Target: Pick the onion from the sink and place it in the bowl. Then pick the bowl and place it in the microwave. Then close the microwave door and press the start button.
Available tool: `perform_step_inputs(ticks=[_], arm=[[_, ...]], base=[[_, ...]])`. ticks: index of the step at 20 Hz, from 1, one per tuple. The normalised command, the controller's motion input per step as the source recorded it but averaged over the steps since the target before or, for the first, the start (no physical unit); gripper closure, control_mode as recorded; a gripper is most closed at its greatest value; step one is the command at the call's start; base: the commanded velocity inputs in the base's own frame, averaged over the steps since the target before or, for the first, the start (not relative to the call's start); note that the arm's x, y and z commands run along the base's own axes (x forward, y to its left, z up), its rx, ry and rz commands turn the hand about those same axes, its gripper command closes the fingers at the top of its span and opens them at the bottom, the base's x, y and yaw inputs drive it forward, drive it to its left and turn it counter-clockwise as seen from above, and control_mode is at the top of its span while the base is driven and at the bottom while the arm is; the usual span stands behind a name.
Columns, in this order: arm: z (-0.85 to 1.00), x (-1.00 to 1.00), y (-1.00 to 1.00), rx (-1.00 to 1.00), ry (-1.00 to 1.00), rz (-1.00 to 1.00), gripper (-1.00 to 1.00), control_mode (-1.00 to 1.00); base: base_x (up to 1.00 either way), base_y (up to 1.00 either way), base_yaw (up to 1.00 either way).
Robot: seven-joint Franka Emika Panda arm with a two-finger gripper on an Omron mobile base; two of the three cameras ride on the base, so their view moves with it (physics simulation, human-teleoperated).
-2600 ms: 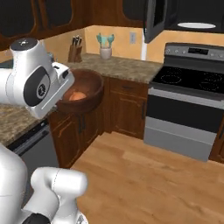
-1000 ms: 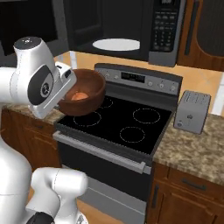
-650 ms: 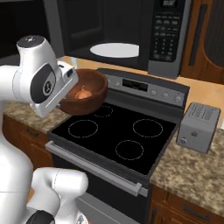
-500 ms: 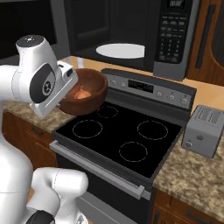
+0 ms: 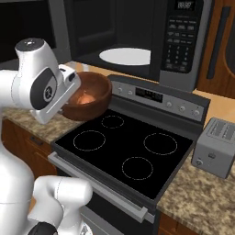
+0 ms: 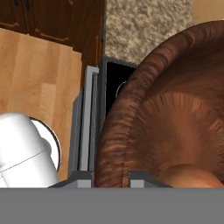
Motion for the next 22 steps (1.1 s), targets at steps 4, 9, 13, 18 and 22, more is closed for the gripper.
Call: perform_step_inputs(ticks=[4, 9, 13, 18, 22], arm=[[0.11, 0.00, 0.00, 0.00, -0.06, 0.01, 1.00, -1.00], [0.58, -0.01, 0.00, -0.02, -0.29, 0.00, 1.00, -1.00], [0.61, 0.62, -0.20, 0.00, -0.13, 0.00, 1.00, -1.00], [0.49, 0.73, -0.06, 0.00, -0.23, 0.00, 1.00, -1.00], [0.24, 0.86, -0.25, 0.00, -0.03, 0.00, 1.00, -1.00]], base=[[0.17, -0.04, 0.04], [0.00, 0.00, 0.00], [0.00, 0.00, 0.00], [0.00, 0.00, 0.00], [0.00, 0.00, 0.00]])
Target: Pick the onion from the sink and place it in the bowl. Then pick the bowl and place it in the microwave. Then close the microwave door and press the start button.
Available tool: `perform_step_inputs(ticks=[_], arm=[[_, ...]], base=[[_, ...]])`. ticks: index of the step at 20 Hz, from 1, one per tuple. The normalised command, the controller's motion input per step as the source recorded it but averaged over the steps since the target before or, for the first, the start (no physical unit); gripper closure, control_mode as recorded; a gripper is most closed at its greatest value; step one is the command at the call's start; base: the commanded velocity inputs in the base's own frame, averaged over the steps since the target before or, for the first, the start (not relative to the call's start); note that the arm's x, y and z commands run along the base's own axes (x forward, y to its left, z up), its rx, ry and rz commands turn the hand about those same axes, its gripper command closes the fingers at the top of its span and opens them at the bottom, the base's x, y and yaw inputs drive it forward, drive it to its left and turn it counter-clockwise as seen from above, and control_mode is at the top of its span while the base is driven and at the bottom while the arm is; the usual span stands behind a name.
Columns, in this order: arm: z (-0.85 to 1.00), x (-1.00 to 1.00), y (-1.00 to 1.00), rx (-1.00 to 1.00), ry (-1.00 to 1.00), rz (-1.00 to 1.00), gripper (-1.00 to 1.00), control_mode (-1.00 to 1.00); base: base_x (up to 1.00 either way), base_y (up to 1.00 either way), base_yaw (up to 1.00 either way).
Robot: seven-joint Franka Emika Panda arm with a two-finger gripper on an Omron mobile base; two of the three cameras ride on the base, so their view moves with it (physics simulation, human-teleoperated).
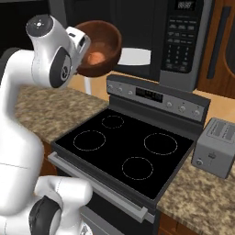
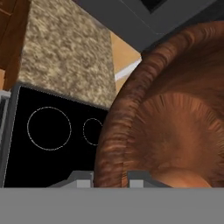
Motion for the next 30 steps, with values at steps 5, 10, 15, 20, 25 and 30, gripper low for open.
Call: perform_step_inputs(ticks=[5, 10, 15, 20, 25, 30], arm=[[0.16, 0.84, -0.31, 0.00, -0.01, 0.00, 1.00, -1.00], [0.03, 0.84, -0.22, 0.00, 0.02, 0.00, 1.00, -1.00], [0.00, 0.73, -0.24, 0.00, 0.00, 0.00, 1.00, -1.00], [-0.08, 0.70, -0.22, 0.00, 0.00, 0.00, 1.00, -1.00], [-0.24, 0.74, -0.09, 0.00, 0.00, 0.00, 1.00, -1.00], [-0.04, 0.72, -0.11, 0.00, 0.00, 0.00, 1.00, -1.00]], base=[[0.00, 0.00, 0.00], [0.00, 0.00, 0.00], [0.00, 0.00, 0.00], [0.00, 0.00, 0.00], [0.00, 0.00, 0.00], [0.00, 0.00, 0.00]])
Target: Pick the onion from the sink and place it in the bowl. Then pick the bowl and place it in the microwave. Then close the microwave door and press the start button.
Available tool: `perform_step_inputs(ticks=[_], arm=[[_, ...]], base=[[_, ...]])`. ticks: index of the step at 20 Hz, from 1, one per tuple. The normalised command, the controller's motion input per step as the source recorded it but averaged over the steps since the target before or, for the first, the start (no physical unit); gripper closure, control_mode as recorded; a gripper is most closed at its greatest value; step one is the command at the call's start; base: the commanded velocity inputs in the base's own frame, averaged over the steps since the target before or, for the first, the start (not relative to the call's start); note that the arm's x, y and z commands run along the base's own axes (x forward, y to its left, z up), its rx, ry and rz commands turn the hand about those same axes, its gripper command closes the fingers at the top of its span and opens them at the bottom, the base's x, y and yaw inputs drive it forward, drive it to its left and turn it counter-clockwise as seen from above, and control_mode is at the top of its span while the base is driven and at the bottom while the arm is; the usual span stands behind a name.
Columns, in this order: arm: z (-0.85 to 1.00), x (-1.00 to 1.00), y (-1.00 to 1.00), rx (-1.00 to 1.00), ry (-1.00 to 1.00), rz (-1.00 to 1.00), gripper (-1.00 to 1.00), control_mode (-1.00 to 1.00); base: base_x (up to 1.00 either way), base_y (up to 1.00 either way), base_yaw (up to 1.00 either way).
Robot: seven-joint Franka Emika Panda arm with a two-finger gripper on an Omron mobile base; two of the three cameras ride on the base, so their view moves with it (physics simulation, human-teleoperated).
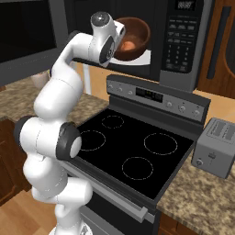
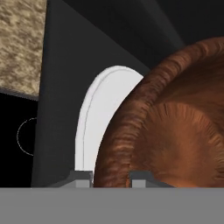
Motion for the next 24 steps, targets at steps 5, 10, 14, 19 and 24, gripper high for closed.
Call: perform_step_inputs(ticks=[5, 10, 14, 19, 24], arm=[[-0.37, 0.27, -0.04, 0.00, -0.02, 0.04, -1.00, -1.00], [-0.24, 0.04, 0.00, 0.00, -0.10, 0.06, -1.00, -1.00], [-0.16, 0.00, 0.00, 0.00, -0.31, 0.03, -1.00, -1.00], [-0.03, -0.37, 0.22, -0.02, -0.48, 0.04, -1.00, -1.00], [0.30, -0.91, 0.31, 0.01, -0.23, 0.00, -1.00, -1.00]], base=[[0.00, 0.00, 0.00], [0.00, 0.00, 0.00], [0.00, 0.00, 0.00], [0.00, 0.00, 0.00], [0.00, 0.00, 0.00]])
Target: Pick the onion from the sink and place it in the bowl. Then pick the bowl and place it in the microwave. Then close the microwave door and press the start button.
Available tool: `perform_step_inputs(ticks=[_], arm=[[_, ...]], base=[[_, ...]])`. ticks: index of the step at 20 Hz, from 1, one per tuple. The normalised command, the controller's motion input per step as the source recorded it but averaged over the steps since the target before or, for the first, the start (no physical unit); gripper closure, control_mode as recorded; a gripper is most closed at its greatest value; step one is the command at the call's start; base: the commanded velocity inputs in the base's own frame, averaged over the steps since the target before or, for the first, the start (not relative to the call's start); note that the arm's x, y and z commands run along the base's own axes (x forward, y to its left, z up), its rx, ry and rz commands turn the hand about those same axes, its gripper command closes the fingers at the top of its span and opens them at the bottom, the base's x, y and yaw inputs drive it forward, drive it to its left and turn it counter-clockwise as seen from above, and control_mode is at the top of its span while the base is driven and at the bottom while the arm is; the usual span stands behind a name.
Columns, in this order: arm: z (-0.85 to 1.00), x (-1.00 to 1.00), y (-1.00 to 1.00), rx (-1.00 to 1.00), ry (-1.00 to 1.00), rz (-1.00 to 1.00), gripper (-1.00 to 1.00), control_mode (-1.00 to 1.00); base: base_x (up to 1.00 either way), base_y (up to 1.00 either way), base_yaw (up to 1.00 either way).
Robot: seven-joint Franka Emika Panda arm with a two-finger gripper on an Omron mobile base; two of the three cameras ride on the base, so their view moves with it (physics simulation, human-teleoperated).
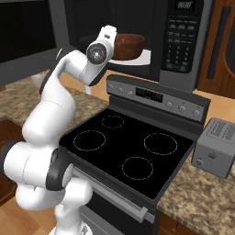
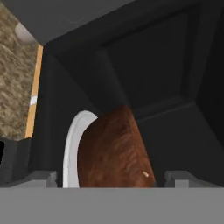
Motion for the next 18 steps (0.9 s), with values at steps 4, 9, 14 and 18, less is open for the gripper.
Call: perform_step_inputs(ticks=[4, 9, 14, 18], arm=[[0.96, -1.00, 0.00, 0.01, 0.00, 0.00, -1.00, -1.00], [0.62, -1.00, 0.00, 0.00, 0.20, 0.00, -1.00, -1.00], [0.05, -1.00, 0.07, 0.00, 0.00, 0.00, -1.00, -1.00], [-0.08, -1.00, 0.28, 0.00, -0.16, 0.00, -1.00, -1.00]], base=[[0.00, 0.00, 0.00], [0.00, 0.00, 0.00], [0.00, 0.00, 0.00], [0.00, 0.00, 0.00]])
